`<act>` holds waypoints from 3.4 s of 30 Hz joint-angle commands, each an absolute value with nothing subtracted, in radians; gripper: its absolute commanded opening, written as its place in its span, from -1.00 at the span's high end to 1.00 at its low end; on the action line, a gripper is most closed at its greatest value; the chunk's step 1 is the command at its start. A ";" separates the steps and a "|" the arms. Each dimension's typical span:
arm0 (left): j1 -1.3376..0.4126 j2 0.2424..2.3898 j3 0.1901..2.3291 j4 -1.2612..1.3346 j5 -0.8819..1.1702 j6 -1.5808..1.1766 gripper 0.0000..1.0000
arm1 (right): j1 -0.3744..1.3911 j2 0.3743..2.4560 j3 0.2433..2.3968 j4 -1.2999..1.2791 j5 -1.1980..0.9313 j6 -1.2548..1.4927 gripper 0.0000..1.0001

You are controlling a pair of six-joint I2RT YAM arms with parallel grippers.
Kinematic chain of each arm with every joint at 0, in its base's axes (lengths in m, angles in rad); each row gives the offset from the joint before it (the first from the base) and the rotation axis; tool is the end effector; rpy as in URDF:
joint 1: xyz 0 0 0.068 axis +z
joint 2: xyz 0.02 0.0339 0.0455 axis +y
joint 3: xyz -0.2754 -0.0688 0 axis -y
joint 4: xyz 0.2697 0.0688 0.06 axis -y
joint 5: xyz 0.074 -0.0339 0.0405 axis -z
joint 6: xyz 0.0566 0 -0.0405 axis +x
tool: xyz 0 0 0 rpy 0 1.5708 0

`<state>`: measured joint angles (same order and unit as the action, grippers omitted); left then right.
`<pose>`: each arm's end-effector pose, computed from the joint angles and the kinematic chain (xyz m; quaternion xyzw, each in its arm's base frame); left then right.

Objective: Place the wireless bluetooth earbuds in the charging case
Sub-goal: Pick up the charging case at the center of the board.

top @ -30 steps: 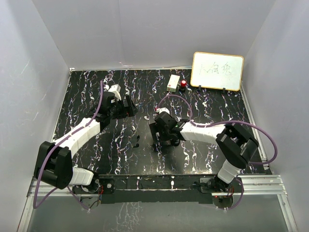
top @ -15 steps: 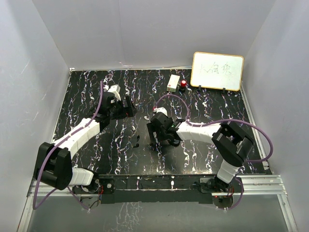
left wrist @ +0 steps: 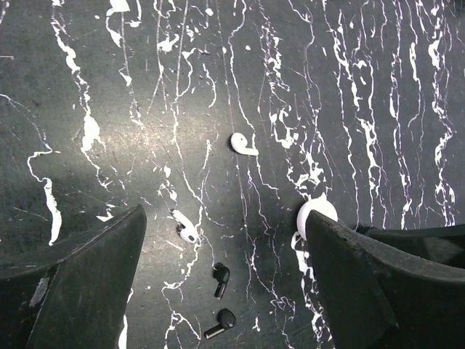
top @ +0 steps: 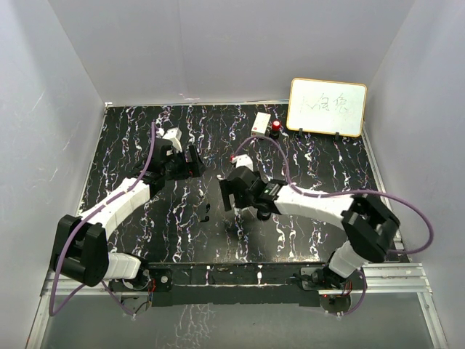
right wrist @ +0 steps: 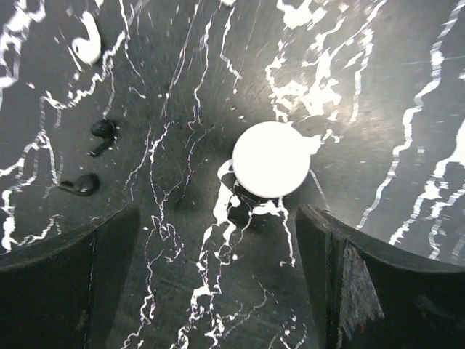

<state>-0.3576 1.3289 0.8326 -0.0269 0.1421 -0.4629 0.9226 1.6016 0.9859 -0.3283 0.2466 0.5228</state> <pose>0.3086 -0.1239 0.2402 -0.0100 0.8644 -0.2554 0.4330 0.2277 0.2778 0.1776 -0.1503 0.9328 0.1146 0.3069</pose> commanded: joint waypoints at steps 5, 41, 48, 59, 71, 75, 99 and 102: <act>-0.457 1.326 0.878 -0.002 0.242 -0.385 -0.77 | 0.687 1.376 0.971 -0.335 0.242 0.509 -0.75; -0.918 1.791 1.177 -0.251 -0.269 -0.520 -0.77 | 0.329 1.268 0.935 -0.295 0.029 0.401 -0.76; -0.936 1.833 1.183 -0.250 -0.308 -0.531 -0.72 | 0.325 1.274 0.921 -0.286 0.016 0.401 -0.76; -0.966 1.884 1.188 -0.245 -0.373 -0.525 -0.48 | 0.318 1.273 0.908 -0.278 0.012 0.401 -0.76; -0.975 1.907 1.180 -0.226 -0.372 -0.519 -0.08 | 0.311 1.274 0.900 -0.275 0.004 0.402 -0.76; -0.974 1.892 1.176 -0.234 -0.371 -0.514 0.50 | 0.310 1.275 0.896 -0.274 0.000 0.403 -0.76; -0.968 1.435 1.023 0.062 0.015 -0.132 1.00 | 0.156 1.214 0.748 0.021 -0.659 0.600 -0.50; -0.968 1.428 1.003 0.081 0.031 -0.112 1.00 | 0.136 1.188 0.743 0.037 -0.699 0.632 -0.46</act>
